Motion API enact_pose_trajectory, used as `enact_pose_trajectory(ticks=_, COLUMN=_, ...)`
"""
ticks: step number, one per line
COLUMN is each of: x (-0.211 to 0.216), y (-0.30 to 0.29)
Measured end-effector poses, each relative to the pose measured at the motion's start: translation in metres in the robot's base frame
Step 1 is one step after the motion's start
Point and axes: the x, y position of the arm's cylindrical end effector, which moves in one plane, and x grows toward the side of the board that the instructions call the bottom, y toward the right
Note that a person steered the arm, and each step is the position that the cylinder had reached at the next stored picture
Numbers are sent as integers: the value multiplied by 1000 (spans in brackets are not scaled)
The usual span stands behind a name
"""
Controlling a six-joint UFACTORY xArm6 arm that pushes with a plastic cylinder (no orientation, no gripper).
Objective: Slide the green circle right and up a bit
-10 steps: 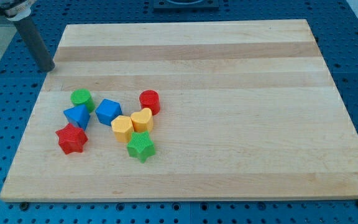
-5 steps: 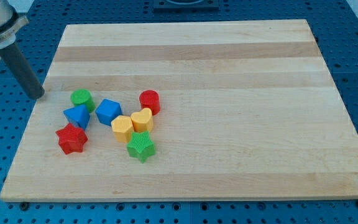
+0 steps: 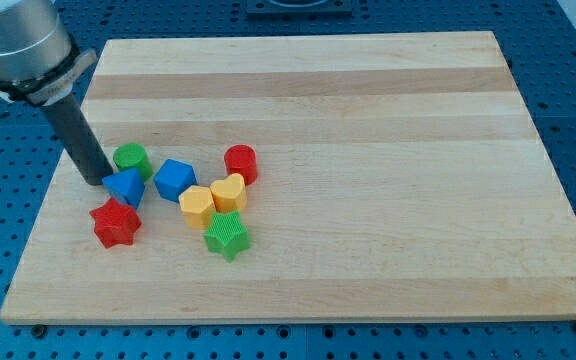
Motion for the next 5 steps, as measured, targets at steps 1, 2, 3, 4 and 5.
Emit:
enact_pose_trajectory(ticks=1, x=-5, y=39)
enact_pose_trajectory(ticks=2, x=-22, y=75)
enact_pose_trajectory(ticks=3, x=-45, y=110)
enact_pose_trajectory(ticks=4, x=-65, y=127)
enact_pose_trajectory(ticks=5, x=-66, y=112)
